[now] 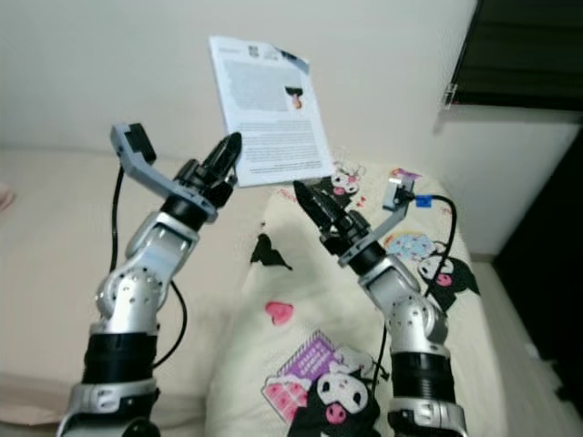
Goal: Clean up the room
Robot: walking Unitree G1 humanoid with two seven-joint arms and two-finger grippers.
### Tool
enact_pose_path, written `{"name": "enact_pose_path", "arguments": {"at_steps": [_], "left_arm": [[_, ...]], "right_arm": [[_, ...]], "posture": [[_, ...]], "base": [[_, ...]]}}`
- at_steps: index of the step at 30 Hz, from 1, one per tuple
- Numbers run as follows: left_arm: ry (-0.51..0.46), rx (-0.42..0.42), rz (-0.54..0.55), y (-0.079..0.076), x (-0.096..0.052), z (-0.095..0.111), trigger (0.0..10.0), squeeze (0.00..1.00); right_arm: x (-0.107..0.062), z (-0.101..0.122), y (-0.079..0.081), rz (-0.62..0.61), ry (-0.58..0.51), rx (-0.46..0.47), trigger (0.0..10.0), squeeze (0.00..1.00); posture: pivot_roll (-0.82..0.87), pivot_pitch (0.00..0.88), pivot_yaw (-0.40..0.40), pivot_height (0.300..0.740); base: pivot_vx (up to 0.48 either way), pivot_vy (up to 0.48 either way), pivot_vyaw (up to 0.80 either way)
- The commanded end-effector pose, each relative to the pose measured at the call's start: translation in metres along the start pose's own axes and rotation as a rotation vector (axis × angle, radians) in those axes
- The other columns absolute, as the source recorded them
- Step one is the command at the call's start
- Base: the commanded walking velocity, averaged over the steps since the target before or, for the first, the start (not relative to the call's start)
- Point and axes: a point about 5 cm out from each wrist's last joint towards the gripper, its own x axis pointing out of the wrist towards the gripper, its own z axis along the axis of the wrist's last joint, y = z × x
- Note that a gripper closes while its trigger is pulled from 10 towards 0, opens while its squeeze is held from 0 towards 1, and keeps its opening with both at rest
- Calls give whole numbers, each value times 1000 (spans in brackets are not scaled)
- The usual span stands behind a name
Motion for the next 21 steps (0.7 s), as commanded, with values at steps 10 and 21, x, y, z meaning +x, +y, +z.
{"name": "enact_pose_path", "arguments": {"at_steps": [10,21], "left_arm": [[-178,-117,-128,-29,2,11,10000,0],[-334,-232,-232,-56,14,29,10000,0]], "right_arm": [[9,-11,12,71,6,144,10000,0],[16,-22,32,205,28,238,10000,0]], "posture": [[-31,38,-54,740],[-25,26,-57,740]], "base": [[0,0,0],[0,0,0]]}}
